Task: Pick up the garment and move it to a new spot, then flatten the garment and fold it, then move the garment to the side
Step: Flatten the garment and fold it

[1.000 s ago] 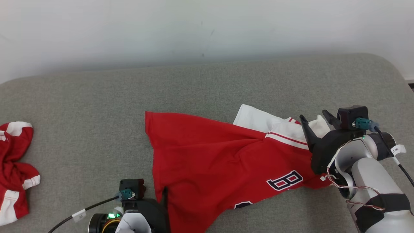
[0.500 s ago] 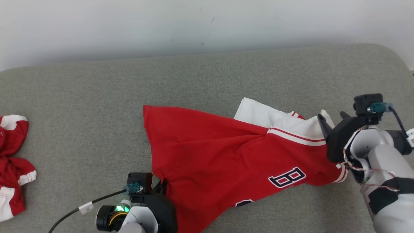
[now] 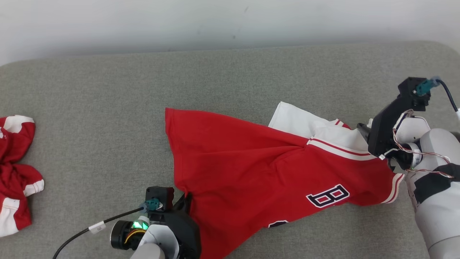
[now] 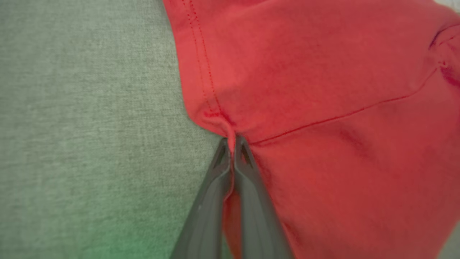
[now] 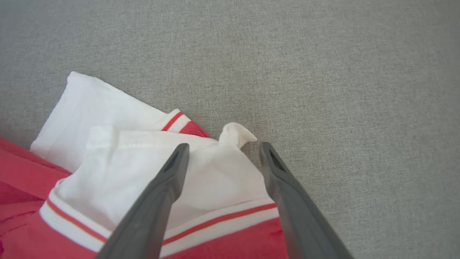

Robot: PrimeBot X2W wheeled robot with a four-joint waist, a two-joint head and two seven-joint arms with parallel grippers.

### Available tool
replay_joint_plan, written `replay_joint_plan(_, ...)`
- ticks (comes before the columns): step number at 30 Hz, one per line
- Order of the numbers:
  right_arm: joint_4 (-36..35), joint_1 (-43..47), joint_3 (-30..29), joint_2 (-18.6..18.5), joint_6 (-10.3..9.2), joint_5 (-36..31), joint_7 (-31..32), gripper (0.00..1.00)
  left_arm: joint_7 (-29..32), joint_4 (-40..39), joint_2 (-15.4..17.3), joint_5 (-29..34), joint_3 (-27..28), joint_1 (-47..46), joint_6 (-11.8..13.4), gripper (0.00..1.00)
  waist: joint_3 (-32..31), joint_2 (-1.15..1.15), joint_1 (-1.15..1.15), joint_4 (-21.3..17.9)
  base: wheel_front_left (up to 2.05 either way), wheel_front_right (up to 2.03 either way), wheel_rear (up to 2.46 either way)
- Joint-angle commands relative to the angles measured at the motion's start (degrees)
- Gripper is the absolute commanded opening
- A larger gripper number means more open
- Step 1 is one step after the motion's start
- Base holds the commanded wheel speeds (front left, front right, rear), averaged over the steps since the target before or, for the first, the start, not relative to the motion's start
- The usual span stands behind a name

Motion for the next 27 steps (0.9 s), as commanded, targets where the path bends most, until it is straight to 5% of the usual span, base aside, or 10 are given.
replay_joint_plan(1,0.14,-0.7,-0.01,0.1,0.03,-0.51,0.78,1.0,1.02,1.0,0.1,-0.63,-0.38,-0.05,0.26,0.0,0.52,0.0,0.0,0.4,0.0,0.0,0.0)
replay_joint_plan(7,-0.24,-1.55,-0.4,0.77,0.03,-1.78,3.77,0.98,0.81,0.41,0.15,-0.95,-0.62,-0.58,0.35,0.0,1.44,0.0,0.0,0.93,0.0,0.0,0.0)
replay_joint_plan(8,-0.46,-1.42,-0.55,0.86,0.03,-2.03,4.16,0.88,0.76,0.39,0.14,-0.99,-0.64,-0.66,0.36,0.0,1.46,0.0,0.0,0.99,0.0,0.0,0.0)
replay_joint_plan(10,-0.55,-1.05,-0.86,0.88,0.03,-2.46,5.31,0.48,0.69,0.33,0.15,-1.02,-0.7,-0.7,0.43,0.0,1.41,0.0,0.0,1.01,0.0,0.0,0.0)
replay_joint_plan(12,-0.92,-0.83,-1.01,0.99,0.03,-2.89,6.21,0.37,0.76,0.31,0.21,-0.97,-0.76,-0.71,0.48,0.0,1.35,0.0,0.0,0.94,0.0,0.0,0.0)
replay_joint_plan(14,-1.51,-0.65,-1.08,0.92,0.03,-3.28,6.53,0.0,0.78,0.28,0.35,-1.05,-0.84,-0.76,0.45,0.0,1.31,0.0,0.0,0.81,0.0,0.0,0.0)
replay_joint_plan(27,-10.04,-0.88,-2.66,1.37,0.03,-2.86,-6.39,0.0,-6.09,-3.99,1.51,-5.51,4.43,-8.02,-1.69,0.0,0.46,0.0,0.0,-0.1,0.0,0.0,0.0)
